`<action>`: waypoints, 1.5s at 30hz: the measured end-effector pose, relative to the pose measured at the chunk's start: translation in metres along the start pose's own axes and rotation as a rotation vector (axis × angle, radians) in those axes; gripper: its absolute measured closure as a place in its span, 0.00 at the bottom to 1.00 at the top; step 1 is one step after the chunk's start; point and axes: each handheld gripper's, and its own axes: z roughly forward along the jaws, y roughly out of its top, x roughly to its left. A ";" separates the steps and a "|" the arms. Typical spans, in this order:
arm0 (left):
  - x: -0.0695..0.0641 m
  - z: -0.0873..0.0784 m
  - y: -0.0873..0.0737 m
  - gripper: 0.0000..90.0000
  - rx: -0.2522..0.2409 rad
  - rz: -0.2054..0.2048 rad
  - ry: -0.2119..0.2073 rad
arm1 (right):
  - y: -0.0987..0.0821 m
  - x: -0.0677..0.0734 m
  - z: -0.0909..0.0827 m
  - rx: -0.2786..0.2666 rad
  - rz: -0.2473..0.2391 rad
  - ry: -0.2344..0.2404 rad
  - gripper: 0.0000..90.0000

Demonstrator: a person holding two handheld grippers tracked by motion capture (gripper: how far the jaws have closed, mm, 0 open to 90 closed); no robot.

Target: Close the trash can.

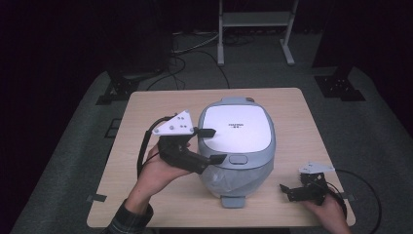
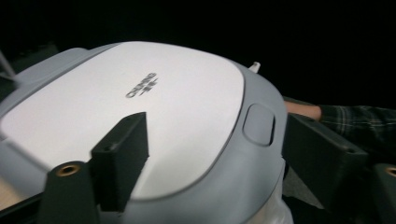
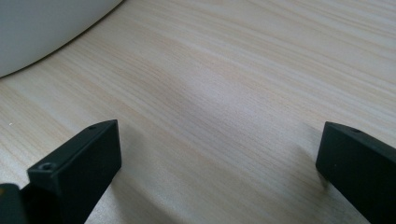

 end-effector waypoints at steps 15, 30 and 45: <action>0.003 -0.031 -0.053 0.05 0.013 -0.048 0.161 | 0.000 0.000 0.000 0.000 0.000 0.000 0.00; 0.011 -0.041 -0.107 0.00 0.055 -0.095 0.262 | 0.000 0.000 0.000 0.000 0.000 -0.001 0.00; 0.026 -0.043 -0.171 0.00 0.082 -0.147 0.343 | 0.000 0.000 0.000 0.000 0.000 0.000 0.00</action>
